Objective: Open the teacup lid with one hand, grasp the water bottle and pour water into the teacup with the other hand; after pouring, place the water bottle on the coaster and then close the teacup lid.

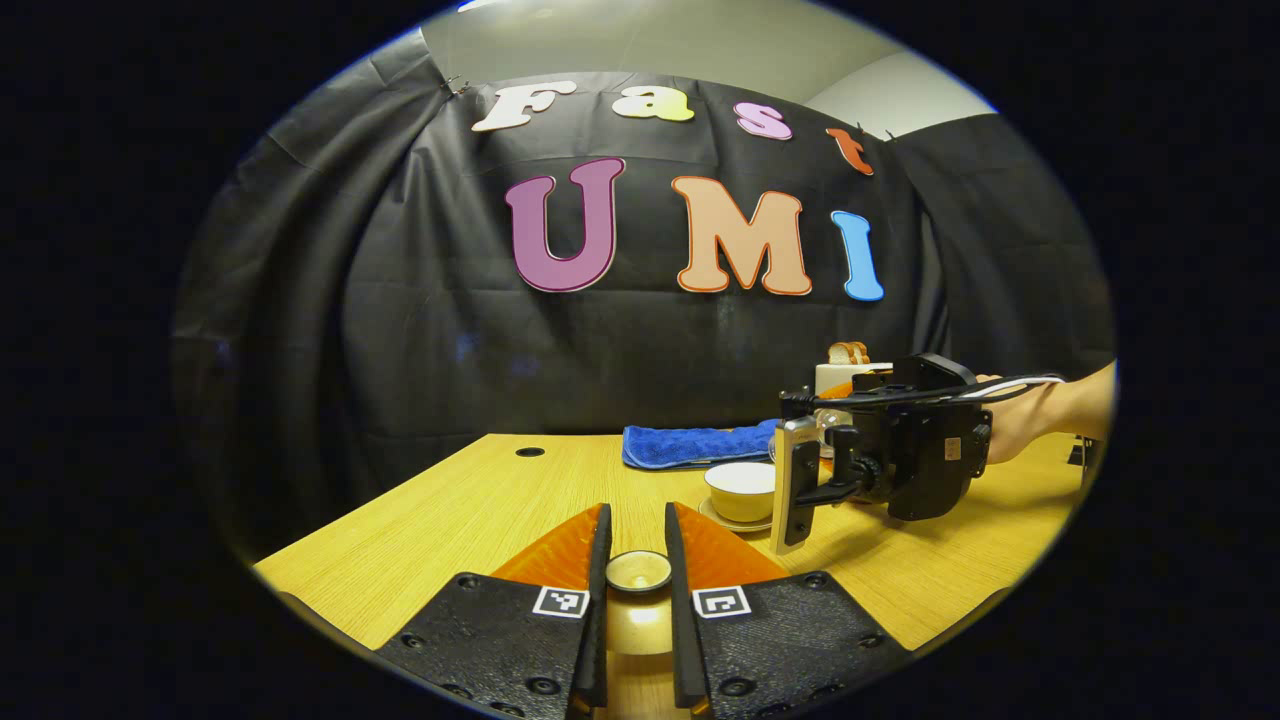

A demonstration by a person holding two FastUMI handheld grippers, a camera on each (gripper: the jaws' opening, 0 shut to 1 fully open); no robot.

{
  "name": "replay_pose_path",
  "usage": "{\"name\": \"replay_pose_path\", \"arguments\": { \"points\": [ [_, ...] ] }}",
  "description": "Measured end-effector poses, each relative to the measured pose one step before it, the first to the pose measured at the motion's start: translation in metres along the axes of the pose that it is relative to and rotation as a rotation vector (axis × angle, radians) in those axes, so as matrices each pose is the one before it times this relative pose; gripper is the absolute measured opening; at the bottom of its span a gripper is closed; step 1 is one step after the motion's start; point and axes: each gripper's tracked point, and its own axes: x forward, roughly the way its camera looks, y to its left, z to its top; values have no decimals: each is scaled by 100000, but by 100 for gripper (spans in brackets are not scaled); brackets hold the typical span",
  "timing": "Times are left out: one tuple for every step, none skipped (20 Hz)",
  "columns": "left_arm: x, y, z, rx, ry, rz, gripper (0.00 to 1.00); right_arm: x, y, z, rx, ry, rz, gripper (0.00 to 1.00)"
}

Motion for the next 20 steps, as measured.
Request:
{"name": "replay_pose_path", "arguments": {
  "points": [
    [29,-9,4,22,94,-11,23,-38,-178,149,-2181,-701,-369,75],
    [-14,6,79,-122,-31,7,23,40,-263,80,-2778,-295,-747,75],
    [-9,-4,-80,107,-59,-27,23,-37,-42,27,-1885,-21,-201,75],
    [37,24,16,-127,-11,2,23,181,64,-2,-584,-216,451,75],
    [31,1,-27,45,52,-21,23,79,-76,-58,-509,93,389,75],
    [-45,29,56,-18,4,10,23,180,-181,-56,-1395,-57,-496,75],
    [-22,-37,-50,-33,-56,2,23,57,-223,131,-1998,-389,-1153,75],
    [20,-21,75,58,40,-16,23,-210,50,138,-1734,-344,-648,75],
    [-5,61,-91,-115,11,26,23,-64,-52,103,-1104,-376,-145,75],
    [-51,-28,33,28,71,-29,23,112,-136,-87,-792,-150,-51,75],
    [53,10,-77,-40,-14,-2,23,97,-109,24,-965,-263,-437,75],
    [31,-25,-19,-39,-30,8,23,-32,-130,73,-1341,-364,-925,75],
    [6,8,13,-3,40,-10,23,-88,-24,72,-1785,-588,-599,75],
    [-38,10,25,-100,62,21,23,-10,-199,-15,-1678,-434,-448,75],
    [-7,-43,-35,-15,52,-25,23,37,-84,73,-1319,-366,-165,75],
    [3,-12,36,-12,20,-2,23,108,-158,-54,-1407,-519,-465,75],
    [-6,76,-27,-47,-28,-20,23,-114,-302,204,-1941,-740,-1029,74],
    [-3,-58,0,-3,82,-8,23,-208,-172,250,-1640,-482,-702,74],
    [-23,32,-37,-24,-9,0,23,-127,-84,268,-1282,-345,-425,74],
    [-27,-33,61,-43,-1,3,23,33,-58,82,-1547,-475,-735,74]
  ]
}}
